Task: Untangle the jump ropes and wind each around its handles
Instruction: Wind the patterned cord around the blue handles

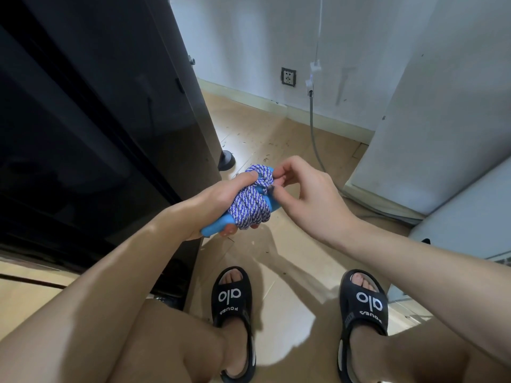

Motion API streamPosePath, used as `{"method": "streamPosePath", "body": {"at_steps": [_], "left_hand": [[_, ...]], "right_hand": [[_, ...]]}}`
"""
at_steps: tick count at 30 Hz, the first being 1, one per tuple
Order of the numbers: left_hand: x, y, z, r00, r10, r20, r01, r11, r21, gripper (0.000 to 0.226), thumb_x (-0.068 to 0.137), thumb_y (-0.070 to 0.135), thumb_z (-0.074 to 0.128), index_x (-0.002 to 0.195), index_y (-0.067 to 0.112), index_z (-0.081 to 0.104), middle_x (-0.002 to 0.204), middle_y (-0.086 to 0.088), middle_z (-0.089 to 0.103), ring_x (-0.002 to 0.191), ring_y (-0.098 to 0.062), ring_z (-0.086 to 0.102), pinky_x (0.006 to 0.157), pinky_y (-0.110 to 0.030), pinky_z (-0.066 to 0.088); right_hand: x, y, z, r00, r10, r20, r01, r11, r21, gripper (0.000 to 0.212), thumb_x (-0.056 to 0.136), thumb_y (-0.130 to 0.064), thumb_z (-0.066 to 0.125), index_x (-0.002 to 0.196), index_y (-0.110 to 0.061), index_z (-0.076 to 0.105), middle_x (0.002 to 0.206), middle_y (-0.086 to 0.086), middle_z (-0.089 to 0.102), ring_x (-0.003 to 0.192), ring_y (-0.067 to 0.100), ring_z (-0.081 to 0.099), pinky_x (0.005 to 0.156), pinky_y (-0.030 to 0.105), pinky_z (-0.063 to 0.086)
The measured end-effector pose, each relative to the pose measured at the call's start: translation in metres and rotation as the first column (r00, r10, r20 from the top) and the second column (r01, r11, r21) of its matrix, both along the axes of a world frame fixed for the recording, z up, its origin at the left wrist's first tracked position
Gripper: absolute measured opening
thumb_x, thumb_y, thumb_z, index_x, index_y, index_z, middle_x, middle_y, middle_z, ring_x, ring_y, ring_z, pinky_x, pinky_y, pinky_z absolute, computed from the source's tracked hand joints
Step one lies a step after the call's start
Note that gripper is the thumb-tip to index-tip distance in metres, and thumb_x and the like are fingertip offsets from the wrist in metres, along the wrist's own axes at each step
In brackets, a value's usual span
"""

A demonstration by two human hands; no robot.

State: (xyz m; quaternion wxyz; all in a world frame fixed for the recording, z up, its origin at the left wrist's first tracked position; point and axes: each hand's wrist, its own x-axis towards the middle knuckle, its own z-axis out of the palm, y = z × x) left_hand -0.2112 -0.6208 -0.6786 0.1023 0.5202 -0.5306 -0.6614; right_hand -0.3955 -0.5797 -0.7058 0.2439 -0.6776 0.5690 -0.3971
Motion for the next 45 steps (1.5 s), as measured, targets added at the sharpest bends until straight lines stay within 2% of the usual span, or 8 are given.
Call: {"method": "streamPosePath", "body": {"at_steps": [5,9,14,18,22,31,37,45], "left_hand": [[0.0,0.001,-0.004,0.999,0.019,0.026,-0.018,0.999,-0.039,0.06,0.101,0.06,0.041,0.108,0.006,0.068,0.086,-0.027,0.07,0.041,-0.02,0.046,0.04,-0.023,0.036],[-0.004,0.0,-0.005,0.995,0.092,0.039,-0.089,0.994,-0.069,0.056,0.099,0.061,0.044,0.109,0.012,0.068,0.082,-0.023,0.072,0.042,-0.021,0.049,0.043,-0.024,0.036],[-0.008,-0.003,-0.005,0.99,0.134,0.05,-0.131,0.99,-0.06,0.058,0.099,0.061,0.042,0.108,0.011,0.069,0.082,-0.021,0.073,0.038,-0.015,0.052,0.041,-0.021,0.038],[-0.005,-0.002,-0.003,0.995,0.1,0.025,-0.097,0.988,-0.117,0.054,0.1,0.06,0.042,0.108,0.013,0.068,0.087,-0.025,0.073,0.04,-0.018,0.05,0.042,-0.022,0.038],[-0.003,-0.001,0.0,0.997,0.077,-0.018,-0.079,0.985,-0.154,0.055,0.101,0.059,0.04,0.104,0.012,0.07,0.088,-0.03,0.071,0.039,-0.019,0.046,0.043,-0.026,0.036],[-0.004,0.005,0.012,0.996,0.053,-0.072,-0.06,0.994,-0.094,0.057,0.106,0.054,0.031,0.106,0.011,0.069,0.083,-0.022,0.07,0.036,-0.013,0.051,0.032,-0.019,0.034],[0.002,0.006,0.017,0.996,-0.019,-0.082,0.02,1.0,0.009,0.062,0.104,0.058,0.03,0.106,0.009,0.068,0.085,-0.019,0.069,0.04,-0.013,0.052,0.033,-0.018,0.034],[0.013,0.0,0.014,0.99,-0.105,-0.093,0.116,0.986,0.122,0.07,0.101,0.065,0.035,0.1,0.003,0.067,0.083,-0.022,0.065,0.034,-0.011,0.044,0.033,-0.015,0.038]], "right_hand": [[0.004,-0.001,-0.001,0.993,-0.062,0.104,0.046,0.988,0.148,0.021,0.078,-0.024,0.077,0.09,-0.023,0.061,0.085,-0.011,0.068,0.083,0.0,0.062,0.075,0.015,0.046],[0.005,-0.009,-0.001,0.943,-0.117,0.313,0.027,0.961,0.277,0.018,0.076,-0.022,0.08,0.084,-0.019,0.065,0.08,-0.002,0.067,0.074,0.01,0.059,0.076,0.031,0.05],[0.007,-0.009,-0.002,0.971,-0.079,0.225,0.028,0.975,0.219,0.014,0.082,-0.023,0.074,0.091,-0.02,0.064,0.091,-0.009,0.067,0.091,0.008,0.062,0.085,0.029,0.048],[0.009,-0.008,0.0,0.951,-0.124,0.283,0.065,0.976,0.208,0.014,0.082,-0.02,0.074,0.083,-0.026,0.062,0.084,-0.012,0.064,0.086,0.007,0.06,0.084,0.031,0.047],[0.005,-0.007,0.011,0.937,-0.073,0.343,-0.002,0.977,0.212,0.02,0.085,-0.018,0.072,0.092,-0.022,0.054,0.084,-0.002,0.062,0.083,0.014,0.058,0.081,0.034,0.046],[-0.005,-0.002,0.023,0.98,0.197,0.02,-0.196,0.98,-0.01,0.031,0.083,-0.023,0.068,0.104,-0.031,0.047,0.095,-0.007,0.061,0.095,0.021,0.057,0.09,0.048,0.047],[-0.019,-0.011,0.028,0.885,0.31,-0.348,-0.396,0.893,-0.211,0.02,0.086,-0.011,0.064,0.106,-0.014,0.063,0.088,-0.003,0.063,0.085,0.027,0.052,0.084,0.042,0.045],[-0.022,-0.016,0.033,0.756,0.357,-0.548,-0.544,0.809,-0.222,0.022,0.089,-0.008,0.059,0.107,-0.015,0.068,0.083,0.002,0.057,0.086,0.027,0.048,0.082,0.035,0.044]]}}
